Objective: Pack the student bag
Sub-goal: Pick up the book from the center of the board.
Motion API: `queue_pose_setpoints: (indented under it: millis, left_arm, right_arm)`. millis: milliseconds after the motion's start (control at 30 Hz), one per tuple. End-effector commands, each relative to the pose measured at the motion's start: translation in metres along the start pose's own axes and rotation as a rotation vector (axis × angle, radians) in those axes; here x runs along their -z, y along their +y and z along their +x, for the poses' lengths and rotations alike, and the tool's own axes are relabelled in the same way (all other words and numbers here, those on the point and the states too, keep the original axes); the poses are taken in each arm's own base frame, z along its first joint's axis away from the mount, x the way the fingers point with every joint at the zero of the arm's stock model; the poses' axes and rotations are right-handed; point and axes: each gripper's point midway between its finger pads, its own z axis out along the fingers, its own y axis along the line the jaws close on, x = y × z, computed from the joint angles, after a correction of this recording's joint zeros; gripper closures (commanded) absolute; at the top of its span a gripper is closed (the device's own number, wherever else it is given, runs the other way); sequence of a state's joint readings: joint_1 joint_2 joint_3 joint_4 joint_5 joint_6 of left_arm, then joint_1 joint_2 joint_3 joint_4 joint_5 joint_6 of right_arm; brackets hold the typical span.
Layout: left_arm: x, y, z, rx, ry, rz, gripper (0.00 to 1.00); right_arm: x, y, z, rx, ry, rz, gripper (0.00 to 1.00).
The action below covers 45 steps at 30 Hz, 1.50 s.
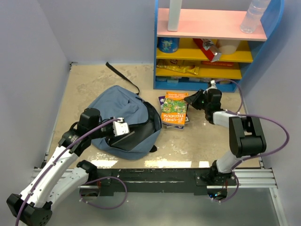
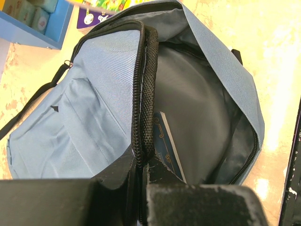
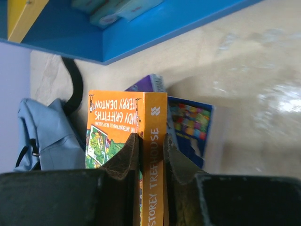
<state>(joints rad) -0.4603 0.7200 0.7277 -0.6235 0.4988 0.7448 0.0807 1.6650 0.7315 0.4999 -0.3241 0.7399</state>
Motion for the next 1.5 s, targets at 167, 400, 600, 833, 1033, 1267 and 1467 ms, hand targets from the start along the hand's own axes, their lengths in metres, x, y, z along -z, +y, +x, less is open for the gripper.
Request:
queue_pose_setpoints:
  millis: [167,400,600,833,1033,1267,1467]
  left_arm:
    - [0.007,0.004,-0.023,-0.041,-0.077,0.002,1.00]
    - [0.008,0.003,-0.027,-0.038,-0.084,0.011,1.00]
    - [0.008,0.002,-0.027,-0.036,-0.087,0.017,1.00]
    - [0.009,0.002,-0.028,-0.037,-0.087,0.016,1.00]
    - [0.010,0.001,-0.027,-0.040,-0.080,0.019,1.00]
    - [0.010,0.001,-0.028,-0.039,-0.086,0.018,1.00]
    - [0.011,0.003,-0.031,-0.036,-0.093,0.011,1.00]
  right_arm:
    - [0.035,-0.043,-0.010,0.026,-0.058,0.251,0.98]
    - [0.024,-0.055,0.020,-0.067,0.002,0.226,0.25]
    - [0.021,-0.046,0.021,-0.127,-0.026,0.153,0.25]
    - [0.011,-0.024,0.029,-0.256,-0.029,-0.029,0.46]
    - [0.017,-0.021,0.030,-0.262,-0.035,-0.044,0.79]
    - [0.051,-0.002,-0.007,-0.171,-0.160,0.002,0.88]
    - [0.099,0.056,-0.028,-0.138,-0.197,-0.143,0.90]
